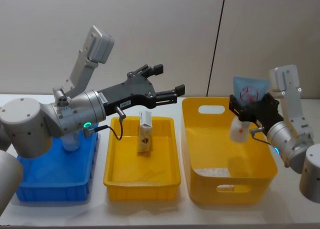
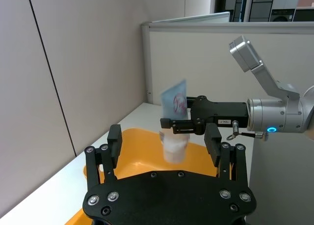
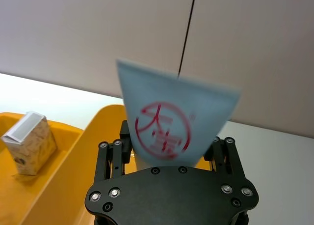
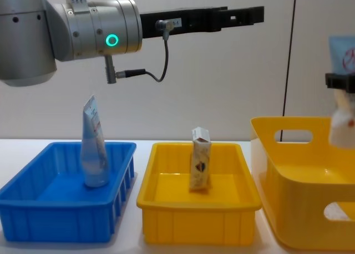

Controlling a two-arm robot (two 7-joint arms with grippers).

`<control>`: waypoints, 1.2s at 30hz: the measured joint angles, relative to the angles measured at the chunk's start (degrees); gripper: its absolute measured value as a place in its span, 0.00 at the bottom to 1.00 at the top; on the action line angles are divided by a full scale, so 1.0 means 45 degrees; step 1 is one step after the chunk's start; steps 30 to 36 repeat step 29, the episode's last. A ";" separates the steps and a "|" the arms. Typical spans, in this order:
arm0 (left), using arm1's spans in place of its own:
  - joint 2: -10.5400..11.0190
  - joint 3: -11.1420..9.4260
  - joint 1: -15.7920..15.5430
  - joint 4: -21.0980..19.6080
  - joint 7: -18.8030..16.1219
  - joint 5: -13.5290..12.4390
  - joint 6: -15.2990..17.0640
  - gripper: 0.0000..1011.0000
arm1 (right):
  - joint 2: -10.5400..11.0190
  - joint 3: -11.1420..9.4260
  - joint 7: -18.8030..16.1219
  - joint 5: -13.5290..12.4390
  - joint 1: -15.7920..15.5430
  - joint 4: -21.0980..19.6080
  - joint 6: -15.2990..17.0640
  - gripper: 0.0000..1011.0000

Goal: Bimanual collaborative sorting of washing and personal care products

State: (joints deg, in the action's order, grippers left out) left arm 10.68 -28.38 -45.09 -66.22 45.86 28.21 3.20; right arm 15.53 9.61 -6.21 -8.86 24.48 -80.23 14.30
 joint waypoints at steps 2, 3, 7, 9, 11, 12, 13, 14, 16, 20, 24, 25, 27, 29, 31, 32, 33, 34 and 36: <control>-0.0001 0.0000 -0.0001 0.0000 0.0000 0.0000 0.0000 0.99 | 0.0006 -0.0056 0.0050 0.0012 -0.0019 0.0026 -0.0002 0.80; -0.0001 0.0000 0.0000 0.0000 0.0000 0.0000 0.0000 0.99 | 0.0007 -0.0068 0.0059 0.0014 -0.0024 0.0032 -0.0002 0.83; 0.0000 0.0000 0.0000 0.0001 0.0000 0.0000 0.0000 0.99 | 0.0011 -0.0128 0.0122 0.0024 -0.0053 0.0064 -0.0005 0.93; -0.0001 -0.0001 0.0000 0.0000 0.0000 0.0000 0.0000 0.99 | 0.0013 -0.0163 0.0144 0.0029 -0.0063 0.0078 -0.0006 0.97; -0.0001 -0.0001 0.0000 0.0000 0.0000 -0.0001 0.0000 0.99 | 0.0014 -0.0177 0.0158 0.0032 -0.0069 0.0086 -0.0008 0.99; -0.0001 -0.0001 0.0000 0.0000 0.0000 -0.0001 0.0000 0.99 | 0.0015 -0.0185 0.0165 0.0034 -0.0073 0.0090 -0.0008 0.99; 0.0000 0.0000 0.0001 0.0000 0.0000 0.0001 0.0000 0.99 | 0.0018 -0.0205 0.0175 0.0037 -0.0080 0.0097 -0.0010 0.99; 0.0000 0.0000 0.0000 0.0000 0.0000 0.0000 0.0000 0.99 | 0.0018 -0.0211 0.0180 0.0038 -0.0082 0.0101 -0.0010 0.99; -0.0001 0.0000 0.0000 0.0000 0.0000 0.0000 0.0000 0.99 | 0.0021 -0.0226 0.0197 0.0041 -0.0090 0.0112 -0.0012 0.99; -0.0001 0.0000 -0.0001 0.0000 0.0000 0.0001 0.0000 0.99 | 0.0025 -0.0254 0.0222 0.0046 -0.0099 0.0124 -0.0016 0.99; -0.0001 -0.0001 0.0000 0.0000 0.0000 0.0000 0.0000 0.99 | 0.0028 -0.0271 0.0232 0.0053 -0.0103 0.0130 -0.0023 0.99; -0.0001 0.0000 0.0000 0.0001 0.0000 0.0001 0.0000 0.99 | 0.0028 -0.0276 0.0236 0.0056 -0.0104 0.0132 -0.0023 0.99; -0.0001 0.0000 0.0000 0.0000 0.0000 0.0000 0.0000 0.99 | 0.0028 -0.0280 0.0239 0.0057 -0.0106 0.0135 -0.0024 0.99; 0.0000 0.0000 0.0000 0.0001 0.0000 0.0000 0.0000 0.99 | 0.0028 -0.0286 0.0244 0.0058 -0.0108 0.0137 -0.0024 0.99; 0.0000 0.0000 0.0000 0.0001 0.0000 0.0000 0.0000 0.99 | 0.0028 -0.0286 0.0244 0.0058 -0.0108 0.0137 -0.0024 0.99; 0.0000 0.0000 0.0000 0.0001 0.0000 0.0000 0.0000 0.99 | 0.0028 -0.0286 0.0244 0.0058 -0.0108 0.0137 -0.0024 0.99; 0.0000 0.0000 0.0000 0.0001 0.0000 0.0000 0.0000 0.99 | 0.0028 -0.0286 0.0244 0.0058 -0.0108 0.0137 -0.0024 0.99; 0.0000 0.0000 0.0000 0.0001 0.0000 0.0000 0.0000 0.99 | 0.0028 -0.0286 0.0244 0.0058 -0.0108 0.0137 -0.0024 0.99; 0.0000 0.0000 0.0000 0.0001 0.0000 0.0000 0.0000 0.99 | 0.0028 -0.0286 0.0244 0.0058 -0.0108 0.0137 -0.0024 0.99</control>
